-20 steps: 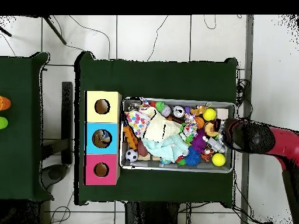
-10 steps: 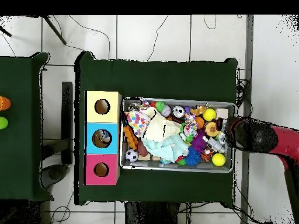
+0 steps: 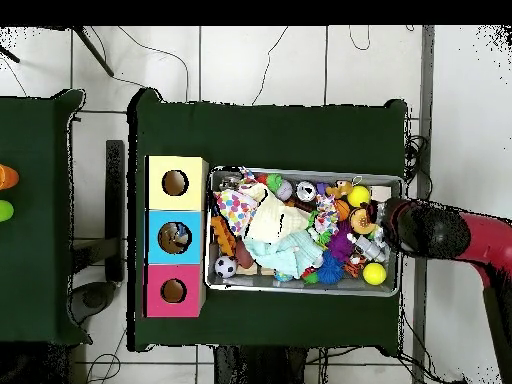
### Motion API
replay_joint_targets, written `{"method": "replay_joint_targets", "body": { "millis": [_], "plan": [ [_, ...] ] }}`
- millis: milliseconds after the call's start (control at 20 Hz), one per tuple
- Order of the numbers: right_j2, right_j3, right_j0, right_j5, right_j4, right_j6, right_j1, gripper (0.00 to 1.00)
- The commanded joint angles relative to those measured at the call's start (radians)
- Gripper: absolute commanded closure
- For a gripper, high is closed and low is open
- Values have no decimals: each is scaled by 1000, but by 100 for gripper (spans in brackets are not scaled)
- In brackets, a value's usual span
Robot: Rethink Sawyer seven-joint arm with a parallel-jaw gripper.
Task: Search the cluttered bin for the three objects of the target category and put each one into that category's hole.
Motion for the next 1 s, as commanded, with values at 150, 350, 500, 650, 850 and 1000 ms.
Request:
{"method": "replay_joint_targets", "body": {
  "millis": [150, 350, 500, 650, 850, 1000],
  "plan": [
    [-14, -6, 52, 49, -97, -290, 59, 0],
    [-11, -35, 52, 69, -95, -312, 85, 0],
    [-8, -53, 51, 87, -87, -328, 98, 0],
    [-11, -59, 53, 94, -86, -328, 106, 0],
    [-17, -77, 61, 133, -73, -328, 114, 0],
    [-11, -116, 64, 175, -62, -361, 130, 0]
  ]
}}
